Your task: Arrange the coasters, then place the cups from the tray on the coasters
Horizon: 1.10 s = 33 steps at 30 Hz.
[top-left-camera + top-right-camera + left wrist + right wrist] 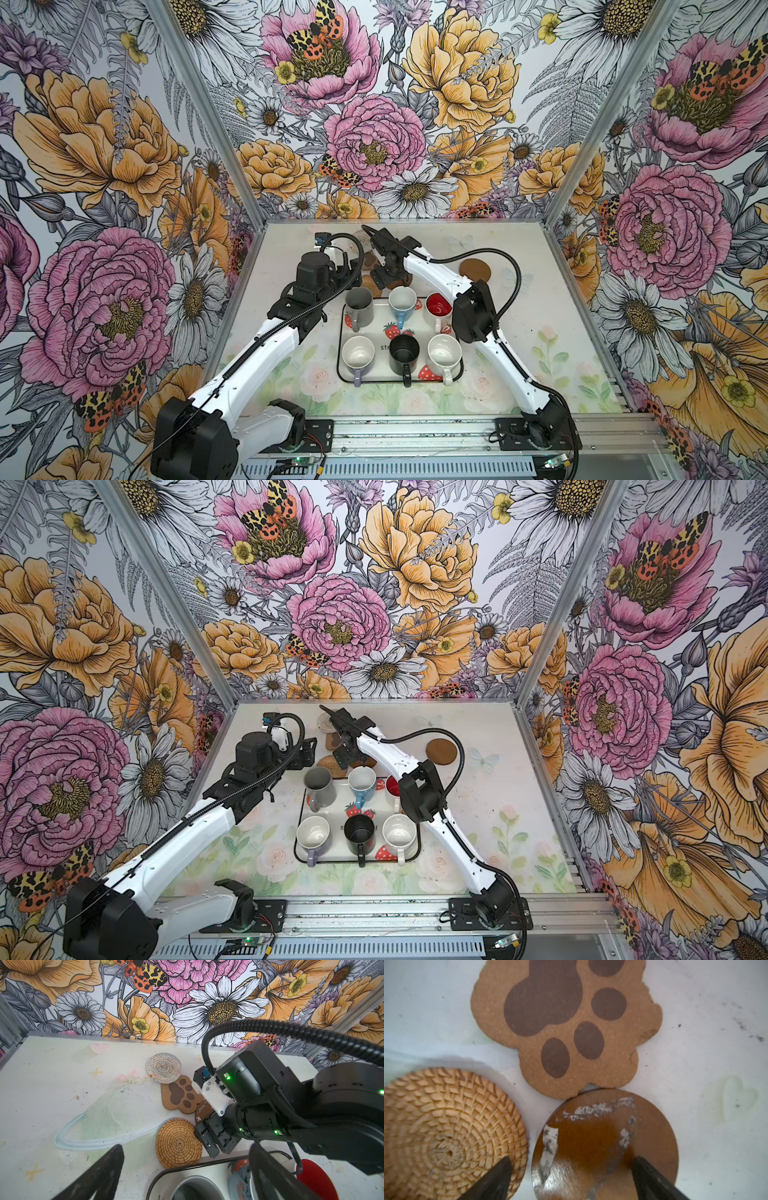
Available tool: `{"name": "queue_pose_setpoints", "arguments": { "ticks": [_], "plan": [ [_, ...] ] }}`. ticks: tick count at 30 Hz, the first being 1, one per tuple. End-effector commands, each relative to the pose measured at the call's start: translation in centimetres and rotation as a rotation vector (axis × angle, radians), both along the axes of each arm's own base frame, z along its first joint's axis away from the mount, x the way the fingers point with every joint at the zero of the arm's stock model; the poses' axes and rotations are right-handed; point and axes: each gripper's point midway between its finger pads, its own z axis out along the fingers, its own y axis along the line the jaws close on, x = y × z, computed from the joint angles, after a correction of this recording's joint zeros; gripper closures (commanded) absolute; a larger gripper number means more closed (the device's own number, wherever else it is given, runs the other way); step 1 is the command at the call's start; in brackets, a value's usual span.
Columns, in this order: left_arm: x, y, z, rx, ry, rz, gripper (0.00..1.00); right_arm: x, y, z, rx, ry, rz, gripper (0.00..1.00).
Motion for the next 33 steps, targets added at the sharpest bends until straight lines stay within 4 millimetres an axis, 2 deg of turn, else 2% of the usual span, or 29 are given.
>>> {"name": "queue_pose_setpoints", "arguments": {
  "ticks": [1,11,19,33],
  "plan": [
    [-0.1,0.5,-0.3,0.030,-0.008,0.011,0.05,0.4,-0.3,-1.5,-0.037,-0.010,-0.014,0.07],
    [0.2,0.5,-0.3,0.030,-0.004,0.011,0.05,1.3,-2.0,-2.5,-0.055,0.000,-0.063,0.07],
    [0.2,0.6,-0.3,0.029,-0.003,0.012,0.05,2.7,-4.8,-2.3,-0.079,0.000,-0.118,0.07],
    [0.1,0.7,-0.3,0.028,-0.003,0.014,0.05,3.5,-9.5,-3.2,-0.103,0.064,-0.213,0.11]
  ]
}}
